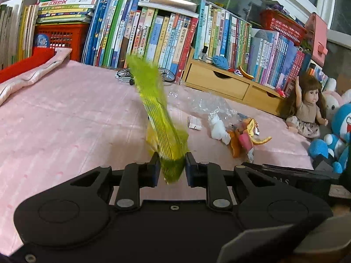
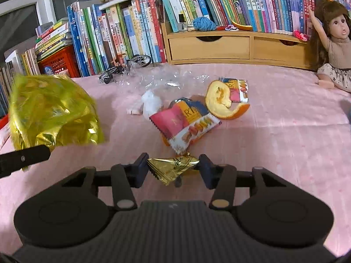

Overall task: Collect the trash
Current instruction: 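Grasp the small gold wrapper with the right tool while the left tool lifts the foil bag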

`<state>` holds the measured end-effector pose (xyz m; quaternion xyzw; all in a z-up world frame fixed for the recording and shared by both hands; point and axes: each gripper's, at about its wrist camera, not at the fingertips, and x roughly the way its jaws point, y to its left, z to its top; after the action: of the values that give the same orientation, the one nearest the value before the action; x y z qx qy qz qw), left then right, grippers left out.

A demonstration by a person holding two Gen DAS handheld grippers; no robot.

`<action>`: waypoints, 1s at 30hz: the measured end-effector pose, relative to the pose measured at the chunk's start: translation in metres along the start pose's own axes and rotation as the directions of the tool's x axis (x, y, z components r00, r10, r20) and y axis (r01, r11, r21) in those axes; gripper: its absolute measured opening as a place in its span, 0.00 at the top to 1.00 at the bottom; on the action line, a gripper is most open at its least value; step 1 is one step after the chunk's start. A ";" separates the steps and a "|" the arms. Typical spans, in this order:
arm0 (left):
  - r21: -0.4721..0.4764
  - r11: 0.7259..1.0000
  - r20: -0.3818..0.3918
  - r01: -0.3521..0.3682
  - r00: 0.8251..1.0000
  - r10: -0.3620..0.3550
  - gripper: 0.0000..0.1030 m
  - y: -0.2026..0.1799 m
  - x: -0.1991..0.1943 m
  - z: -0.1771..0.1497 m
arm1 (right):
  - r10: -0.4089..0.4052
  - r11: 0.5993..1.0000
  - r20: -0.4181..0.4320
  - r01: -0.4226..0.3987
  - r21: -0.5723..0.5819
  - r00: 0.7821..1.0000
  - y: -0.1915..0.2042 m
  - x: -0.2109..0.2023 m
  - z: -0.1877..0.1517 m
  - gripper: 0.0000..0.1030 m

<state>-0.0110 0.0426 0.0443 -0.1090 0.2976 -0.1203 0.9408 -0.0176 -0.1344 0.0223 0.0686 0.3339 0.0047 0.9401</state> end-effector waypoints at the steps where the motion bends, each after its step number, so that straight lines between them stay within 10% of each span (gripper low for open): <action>1: 0.003 1.000 0.005 -0.001 1.000 0.001 0.58 -0.001 0.001 0.000 | -0.003 1.000 0.005 0.003 -0.015 1.000 0.001 -0.002 -0.002 0.51; 6: -0.073 0.997 0.016 -0.019 1.000 0.020 0.26 0.004 0.014 0.007 | 0.001 0.998 0.016 0.000 -0.061 1.000 0.005 -0.013 -0.009 0.53; 10: -0.289 0.957 -0.009 -0.008 1.000 0.006 0.19 0.026 0.024 0.014 | 0.009 0.998 0.026 -0.008 -0.067 1.000 0.005 -0.020 -0.011 0.53; 21: -0.760 0.648 0.031 0.037 0.999 -0.021 0.13 0.103 0.028 -0.011 | 0.019 0.998 0.050 -0.016 -0.059 0.999 0.005 -0.031 -0.016 0.53; 23: -0.777 0.628 0.042 0.035 0.999 -0.004 0.17 0.107 0.031 -0.009 | 0.018 0.998 0.053 -0.015 -0.061 0.998 0.006 -0.032 -0.017 0.53; 25: -0.781 0.623 0.046 0.033 0.999 0.005 0.59 0.109 0.033 -0.008 | 0.019 0.998 0.056 -0.016 -0.061 0.998 0.007 -0.033 -0.017 0.53; 28: -0.774 0.631 0.053 0.060 0.998 -0.030 0.68 0.106 0.036 -0.008 | 0.021 0.998 0.062 -0.017 -0.067 0.998 0.009 -0.035 -0.019 0.53; 30: -0.722 0.690 0.064 0.055 0.998 -0.012 0.70 0.097 0.029 -0.004 | 0.025 0.997 0.069 -0.020 -0.074 0.997 0.010 -0.039 -0.020 0.53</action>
<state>0.0254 0.1253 -0.0015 -0.4791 0.2931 -0.0075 0.8274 -0.0600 -0.1247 0.0332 0.0381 0.2998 0.0250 0.9529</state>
